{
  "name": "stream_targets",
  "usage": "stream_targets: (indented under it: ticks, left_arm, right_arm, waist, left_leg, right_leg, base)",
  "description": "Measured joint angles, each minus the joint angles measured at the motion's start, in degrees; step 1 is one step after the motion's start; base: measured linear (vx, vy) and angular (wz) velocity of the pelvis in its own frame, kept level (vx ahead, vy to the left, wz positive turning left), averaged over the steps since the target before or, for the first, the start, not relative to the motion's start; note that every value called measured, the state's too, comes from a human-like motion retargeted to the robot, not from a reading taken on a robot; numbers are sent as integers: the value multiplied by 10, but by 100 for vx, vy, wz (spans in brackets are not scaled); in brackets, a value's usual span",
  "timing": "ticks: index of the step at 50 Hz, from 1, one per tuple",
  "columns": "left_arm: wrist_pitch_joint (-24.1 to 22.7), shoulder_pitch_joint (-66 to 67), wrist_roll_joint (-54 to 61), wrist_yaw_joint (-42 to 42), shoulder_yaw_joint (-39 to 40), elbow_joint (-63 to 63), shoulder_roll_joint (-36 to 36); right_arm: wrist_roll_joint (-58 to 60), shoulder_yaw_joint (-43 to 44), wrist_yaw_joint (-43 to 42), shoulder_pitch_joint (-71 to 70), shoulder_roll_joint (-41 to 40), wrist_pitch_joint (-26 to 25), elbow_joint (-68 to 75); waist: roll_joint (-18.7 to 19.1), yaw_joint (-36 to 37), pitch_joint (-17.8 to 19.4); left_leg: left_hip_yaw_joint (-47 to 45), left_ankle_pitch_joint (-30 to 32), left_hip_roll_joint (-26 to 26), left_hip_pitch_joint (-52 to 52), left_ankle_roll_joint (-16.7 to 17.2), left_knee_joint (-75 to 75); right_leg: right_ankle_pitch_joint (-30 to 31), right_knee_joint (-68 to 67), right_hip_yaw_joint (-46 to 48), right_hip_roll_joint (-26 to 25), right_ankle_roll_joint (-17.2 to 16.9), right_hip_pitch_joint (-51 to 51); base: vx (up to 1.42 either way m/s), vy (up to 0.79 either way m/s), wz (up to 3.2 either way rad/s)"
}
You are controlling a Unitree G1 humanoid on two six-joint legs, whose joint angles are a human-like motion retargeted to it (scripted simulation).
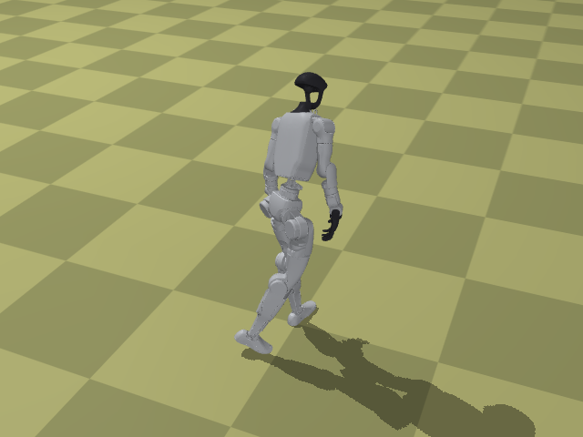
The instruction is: Walk run
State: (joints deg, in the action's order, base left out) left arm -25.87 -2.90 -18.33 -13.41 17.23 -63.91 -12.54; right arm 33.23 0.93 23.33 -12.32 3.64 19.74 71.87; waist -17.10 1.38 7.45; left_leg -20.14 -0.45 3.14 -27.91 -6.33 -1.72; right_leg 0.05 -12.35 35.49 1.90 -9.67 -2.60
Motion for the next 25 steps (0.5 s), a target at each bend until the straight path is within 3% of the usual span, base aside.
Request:
stream_targets:
  ticks: [3, 5, 10, 17, 22, 25]
  left_arm:
    - [14, -6, -4, -65, -37, -23, -11]
    - [28, -10, -17, -107, -63, -36, -20]
    - [32, -17, -55, -146, -121, -65, -29]
    - [25, -29, -16, -178, -188, -107, -14]
    - [9, -39, -117, -93, -219, -88, -4]
    - [3, -49, -151, -19, -239, -89, 2]
  right_arm:
    - [28, 7, -17, 1, 14, -10, 2]
    - [40, 12, -28, 2, 22, -18, 5]
    - [55, 35, -42, 12, 35, -34, 13]
    - [35, 67, -61, 32, 45, -14, 35]
    - [10, 127, -124, 63, 42, 16, 50]
    - [-8, 155, -154, 81, 38, 25, 62]
  waist:
    - [25, -2, -14]
    - [41, 2, -21]
    - [86, -6, -34]
    - [142, -38, -29]
    - [157, -44, -10]
    - [161, -38, -2]
  left_leg:
    - [-21, 7, 4, 10, -5, -1]
    - [-42, 12, 2, 19, -4, -1]
    - [-86, 24, -7, 38, 3, -4]
    - [-113, -39, -46, 47, 14, -23]
    - [15, -61, -28, 36, 29, -52]
    - [98, -20, -9, 28, 53, -81]
  right_leg:
    - [-36, 31, 72, 3, 52, 19]
    - [-85, 46, 72, 0, 74, 28]
    - [-175, 66, -37, -8, 89, 29]
    - [-154, 72, -94, -17, 128, 19]
    - [-139, 75, -141, -24, 146, 24]
    - [-127, 83, -151, -27, 151, 30]
  base:
    - [-34, 20, -48]
    - [-41, 17, -66]
    - [-51, 9, -70]
    - [-45, 10, -103]
    - [-31, -2, -74]
    - [-23, -7, -74]
